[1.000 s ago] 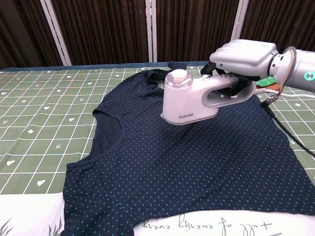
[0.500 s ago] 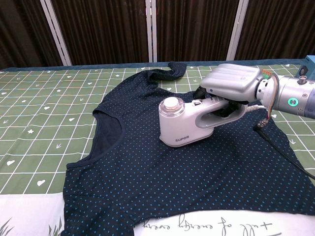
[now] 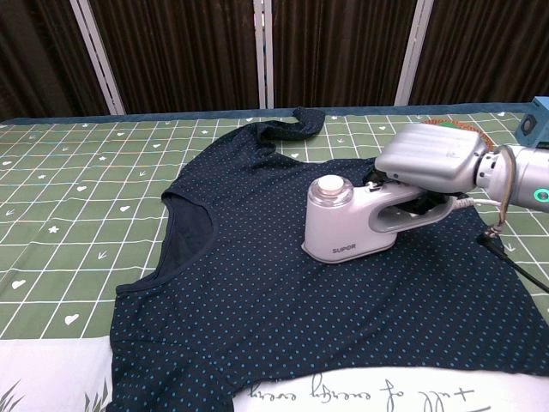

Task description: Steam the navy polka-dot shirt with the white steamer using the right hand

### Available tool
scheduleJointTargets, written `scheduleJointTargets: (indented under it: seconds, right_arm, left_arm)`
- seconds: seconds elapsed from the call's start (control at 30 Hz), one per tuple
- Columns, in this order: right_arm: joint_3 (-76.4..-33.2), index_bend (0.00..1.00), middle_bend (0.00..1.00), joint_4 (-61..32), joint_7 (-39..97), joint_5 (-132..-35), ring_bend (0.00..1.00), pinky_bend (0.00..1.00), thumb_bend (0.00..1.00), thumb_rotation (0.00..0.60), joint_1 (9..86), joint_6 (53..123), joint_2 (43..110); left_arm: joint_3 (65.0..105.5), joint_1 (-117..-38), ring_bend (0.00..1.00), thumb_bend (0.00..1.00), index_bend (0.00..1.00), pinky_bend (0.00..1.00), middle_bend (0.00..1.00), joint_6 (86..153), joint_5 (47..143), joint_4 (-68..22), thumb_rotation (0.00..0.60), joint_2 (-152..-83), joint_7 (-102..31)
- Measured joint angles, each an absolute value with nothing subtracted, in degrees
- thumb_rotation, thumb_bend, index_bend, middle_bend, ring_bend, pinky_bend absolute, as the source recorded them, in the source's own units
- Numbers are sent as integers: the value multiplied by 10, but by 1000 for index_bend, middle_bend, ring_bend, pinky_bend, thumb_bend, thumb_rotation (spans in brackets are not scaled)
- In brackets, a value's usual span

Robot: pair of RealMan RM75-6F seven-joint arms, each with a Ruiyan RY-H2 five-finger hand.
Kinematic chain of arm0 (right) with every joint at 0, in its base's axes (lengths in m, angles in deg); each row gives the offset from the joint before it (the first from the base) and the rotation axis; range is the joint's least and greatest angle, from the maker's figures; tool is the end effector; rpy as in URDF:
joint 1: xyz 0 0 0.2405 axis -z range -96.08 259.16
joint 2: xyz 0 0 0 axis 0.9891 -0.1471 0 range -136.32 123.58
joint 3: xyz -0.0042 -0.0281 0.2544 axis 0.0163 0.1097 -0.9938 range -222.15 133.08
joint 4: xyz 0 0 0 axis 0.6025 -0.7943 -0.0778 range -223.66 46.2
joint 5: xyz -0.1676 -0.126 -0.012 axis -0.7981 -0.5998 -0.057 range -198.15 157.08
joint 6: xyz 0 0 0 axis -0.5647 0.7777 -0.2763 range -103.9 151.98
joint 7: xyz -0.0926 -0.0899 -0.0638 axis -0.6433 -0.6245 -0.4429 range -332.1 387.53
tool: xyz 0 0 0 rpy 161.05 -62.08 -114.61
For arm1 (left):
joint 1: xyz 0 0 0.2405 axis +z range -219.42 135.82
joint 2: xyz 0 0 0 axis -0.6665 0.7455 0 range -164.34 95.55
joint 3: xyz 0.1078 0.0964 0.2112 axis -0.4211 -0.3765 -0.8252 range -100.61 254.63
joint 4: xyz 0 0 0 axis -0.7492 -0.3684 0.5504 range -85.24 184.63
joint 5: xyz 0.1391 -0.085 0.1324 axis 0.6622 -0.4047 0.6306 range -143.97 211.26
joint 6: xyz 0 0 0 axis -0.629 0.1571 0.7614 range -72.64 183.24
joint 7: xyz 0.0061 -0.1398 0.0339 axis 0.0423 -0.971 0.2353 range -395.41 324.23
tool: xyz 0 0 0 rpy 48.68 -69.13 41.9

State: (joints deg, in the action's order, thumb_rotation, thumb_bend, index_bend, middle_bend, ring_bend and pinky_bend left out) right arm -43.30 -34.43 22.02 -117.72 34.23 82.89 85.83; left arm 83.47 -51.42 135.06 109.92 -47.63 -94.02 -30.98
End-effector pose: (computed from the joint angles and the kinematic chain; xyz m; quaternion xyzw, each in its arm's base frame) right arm -0.1851 -0.3733 -0.0177 0.8646 -0.0822 0.3161 0.3818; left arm -0.3033 0.2173 0.1810 -0.5796 -0.3914 -0.3615 0.6167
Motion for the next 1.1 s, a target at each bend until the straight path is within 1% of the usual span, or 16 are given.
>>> scheduleJointTargets:
  seconds: [0.47, 0.73, 1.1]
  right_arm:
    - [-400, 656, 591, -387, 204, -1210, 638, 883, 867, 600, 369, 879, 823]
    - [-399, 655, 591, -382, 202, -1213, 638, 883, 867, 600, 365, 872, 828]
    - [-410, 655, 591, -355, 184, -1221, 638, 883, 867, 600, 341, 864, 840]
  left_arm:
    - [833, -516, 0, 0, 0, 0, 0, 1348, 1101, -479, 600, -941, -309]
    - [833, -515, 0, 0, 0, 0, 0, 1349, 1104, -481, 600, -939, -312]
    - [835, -515, 0, 0, 0, 0, 0, 1351, 1102, -479, 600, -937, -316]
